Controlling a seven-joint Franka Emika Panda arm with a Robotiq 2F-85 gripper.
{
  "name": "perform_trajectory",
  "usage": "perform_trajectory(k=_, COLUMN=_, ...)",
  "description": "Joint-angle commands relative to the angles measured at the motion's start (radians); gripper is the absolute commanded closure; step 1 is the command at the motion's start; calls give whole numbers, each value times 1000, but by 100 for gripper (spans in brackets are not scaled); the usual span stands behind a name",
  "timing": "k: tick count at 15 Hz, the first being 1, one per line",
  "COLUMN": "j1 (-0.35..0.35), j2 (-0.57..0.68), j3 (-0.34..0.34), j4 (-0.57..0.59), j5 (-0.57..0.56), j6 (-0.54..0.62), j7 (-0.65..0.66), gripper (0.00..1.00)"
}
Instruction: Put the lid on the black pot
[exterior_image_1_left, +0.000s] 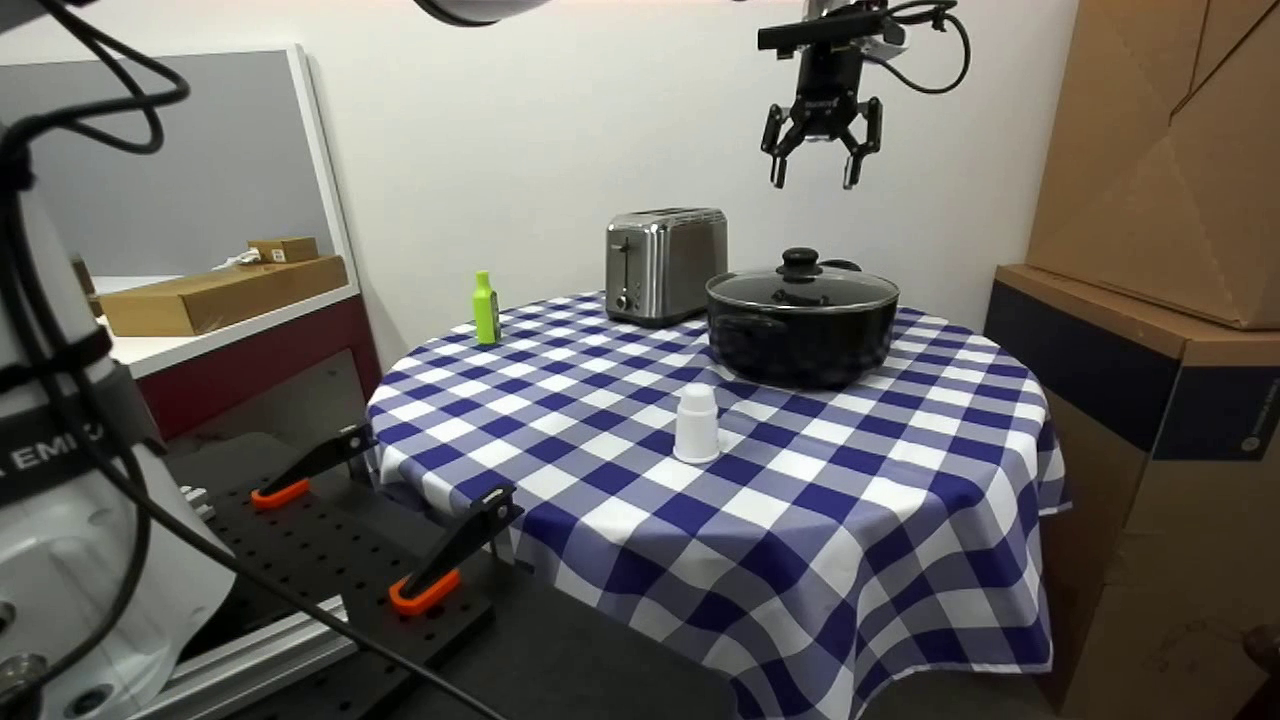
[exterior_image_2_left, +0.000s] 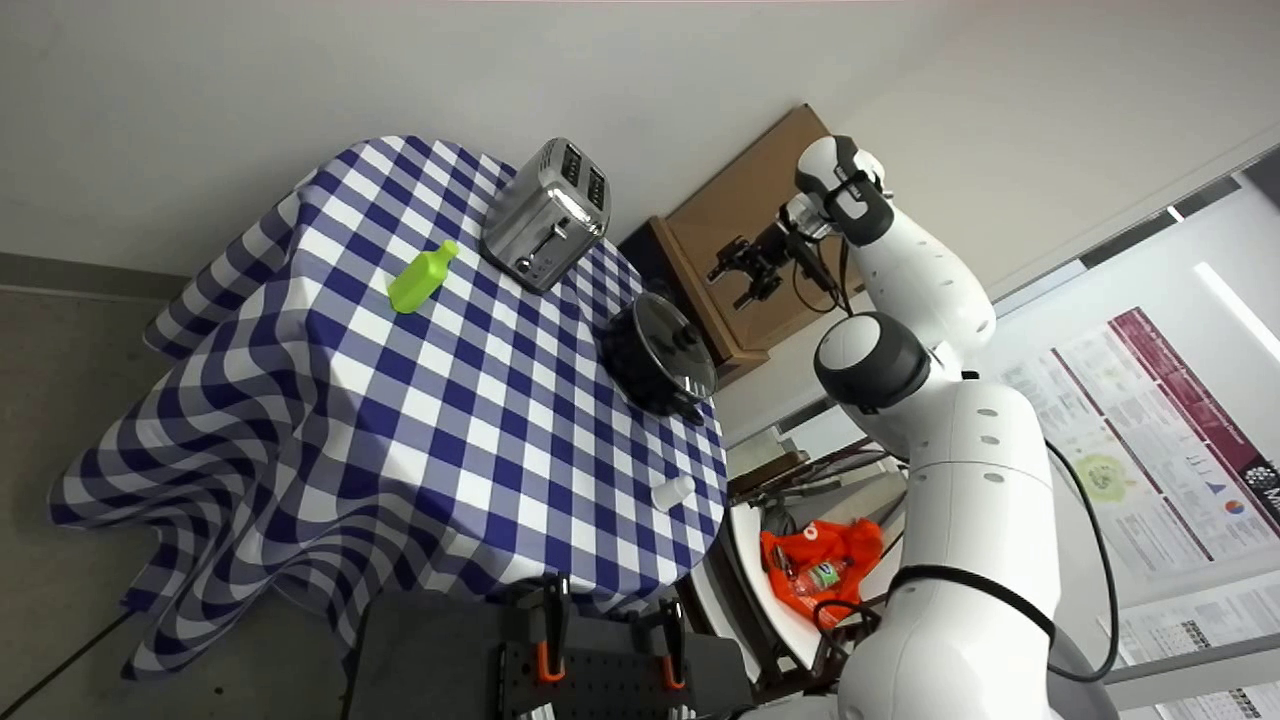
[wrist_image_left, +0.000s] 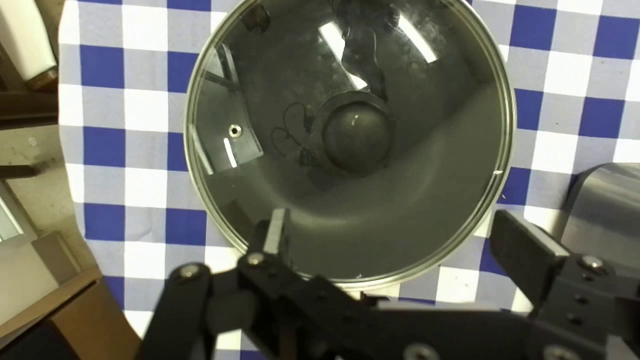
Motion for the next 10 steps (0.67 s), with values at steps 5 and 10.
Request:
perform_trajectory(k=5, j1=42, j2=-43, j3=2, j4=-16, j5=0, j6=-2, j7=2, gripper=0)
perform_trajectory(k=10, j1=36, j2=-42, j3=1, j4=-19, j5=1, j6=-1, j7=2, gripper=0)
